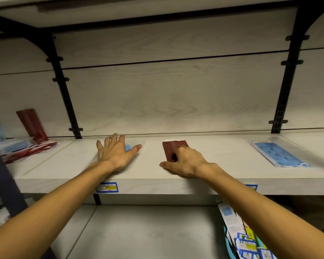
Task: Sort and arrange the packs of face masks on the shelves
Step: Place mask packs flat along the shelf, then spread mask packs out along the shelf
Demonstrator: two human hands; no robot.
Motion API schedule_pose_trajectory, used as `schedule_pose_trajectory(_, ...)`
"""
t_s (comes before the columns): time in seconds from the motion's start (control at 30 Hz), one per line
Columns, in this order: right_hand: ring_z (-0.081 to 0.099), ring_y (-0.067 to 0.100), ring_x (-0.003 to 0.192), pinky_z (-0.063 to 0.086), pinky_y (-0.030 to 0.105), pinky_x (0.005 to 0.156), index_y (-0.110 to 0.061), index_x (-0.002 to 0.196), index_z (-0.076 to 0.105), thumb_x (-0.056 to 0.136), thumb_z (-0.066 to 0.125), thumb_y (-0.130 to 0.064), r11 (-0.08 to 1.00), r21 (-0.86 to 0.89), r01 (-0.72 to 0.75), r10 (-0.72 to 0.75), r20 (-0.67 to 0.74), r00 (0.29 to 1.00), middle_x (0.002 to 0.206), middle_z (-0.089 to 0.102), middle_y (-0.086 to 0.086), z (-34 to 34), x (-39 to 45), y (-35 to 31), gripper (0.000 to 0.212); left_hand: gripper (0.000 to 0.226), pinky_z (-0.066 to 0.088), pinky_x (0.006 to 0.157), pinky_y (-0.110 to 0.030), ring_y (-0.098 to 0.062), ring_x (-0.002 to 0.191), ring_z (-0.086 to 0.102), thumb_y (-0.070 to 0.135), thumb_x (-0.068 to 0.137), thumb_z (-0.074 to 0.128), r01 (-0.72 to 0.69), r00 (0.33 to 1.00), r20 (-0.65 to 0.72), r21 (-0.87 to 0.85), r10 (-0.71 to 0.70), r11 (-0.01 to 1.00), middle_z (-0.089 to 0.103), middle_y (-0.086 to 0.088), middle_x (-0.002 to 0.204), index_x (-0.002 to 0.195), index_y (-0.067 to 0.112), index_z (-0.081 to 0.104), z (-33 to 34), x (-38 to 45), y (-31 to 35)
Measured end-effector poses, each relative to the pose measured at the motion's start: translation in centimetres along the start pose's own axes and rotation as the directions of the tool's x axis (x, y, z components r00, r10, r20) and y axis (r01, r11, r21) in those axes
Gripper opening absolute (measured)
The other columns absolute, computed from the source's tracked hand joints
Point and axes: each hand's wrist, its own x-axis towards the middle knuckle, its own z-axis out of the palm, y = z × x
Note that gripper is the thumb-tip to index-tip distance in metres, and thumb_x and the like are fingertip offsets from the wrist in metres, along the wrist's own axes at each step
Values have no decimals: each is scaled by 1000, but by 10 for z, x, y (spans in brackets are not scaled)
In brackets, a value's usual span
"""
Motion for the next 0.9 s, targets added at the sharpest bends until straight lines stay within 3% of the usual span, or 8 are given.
schedule_pose_trajectory(0.13, 63, 24, 83, 49, 33, 67, -16, 90, 64, 77, 71, -48, 990, 137, -20, 20, 0, 1000, 90, 67, 2, -3, -4, -13, 35, 75, 7, 122, -57, -26, 151, 19, 69, 96, 33, -145, 989, -37, -7, 145, 989, 22, -7, 165, 154, 22, 32, -2, -11, -11)
schedule_pose_trajectory(0.23, 60, 25, 85, 49, 35, 74, -17, 91, 61, 84, 64, -56, 997, 61, -48, 48, 6, 999, 92, 65, 3, 0, -12, -22, 40, 69, 4, 122, -56, -25, 152, 19, 67, 98, 31, -196, 981, 1, -18, 196, 980, 23, -7, 165, 152, 24, 36, -5, -24, -25)
schedule_pose_trajectory(0.37, 53, 28, 118, 41, 41, 102, -18, 112, 62, 89, 50, -67, 998, -65, 11, -19, -123, 992, 129, 61, 8, 8, -16, -50, 56, 70, 2, 124, -50, -24, 152, 15, 65, 99, 30, -240, 971, -9, 37, 240, 970, 18, -5, 166, 156, 25, 28, -11, -46, -61)
schedule_pose_trajectory(0.43, 39, 28, 140, 31, 44, 115, -15, 138, 54, 93, 48, -63, 996, -65, 65, -74, -143, 987, 149, 48, 9, 16, -21, -82, 66, 71, 2, 124, -50, -24, 153, 13, 66, 99, 27, -233, 972, 4, 91, 234, 968, 16, -4, 167, 157, 24, 26, -14, -59, -90)
schedule_pose_trajectory(0.5, 26, 27, 149, 24, 44, 120, -14, 147, 45, 97, 46, -60, 992, -68, 106, -115, -145, 983, 157, 39, 9, 28, -31, -125, 68, 72, 1, 124, -50, -24, 154, 11, 66, 99, 23, -230, 973, 12, 115, 230, 966, 13, -5, 168, 158, 24, 23, -16, -78, -124)
schedule_pose_trajectory(0.67, 31, 28, 146, 27, 42, 118, -15, 147, 43, 93, 33, -69, 992, -3, 128, -126, -172, 977, 155, 40, 9, 77, -64, -231, 77, 77, -1, 126, -44, -23, 154, 11, 67, 96, 13, -390, 914, -36, 209, 405, 897, 14, -5, 168, 159, 22, 21, -28, -145, -222)
schedule_pose_trajectory(0.77, 35, 28, 143, 30, 41, 117, -15, 151, 39, 97, 43, -61, 986, 20, 165, -158, -193, 968, 155, 40, 10, 109, -82, -290, 71, 70, 1, 126, -42, -22, 153, 17, 62, 100, 23, -471, 867, -38, 260, 496, 843, 20, -4, 166, 158, 23, 26, -39, -181, -291)
schedule_pose_trajectory(0.9, 40, 27, 140, 35, 38, 114, -16, 150, 40, 98, 52, -49, 957, 19, 290, -285, -138, 949, 152, 42, 7, 139, -96, -376, 63, 79, 4, 124, -48, -22, 151, 23, 67, 92, 10, -316, 943, -8, 283, 332, 905, 23, -1, 165, 157, 25, 27, -63, -211, -383)
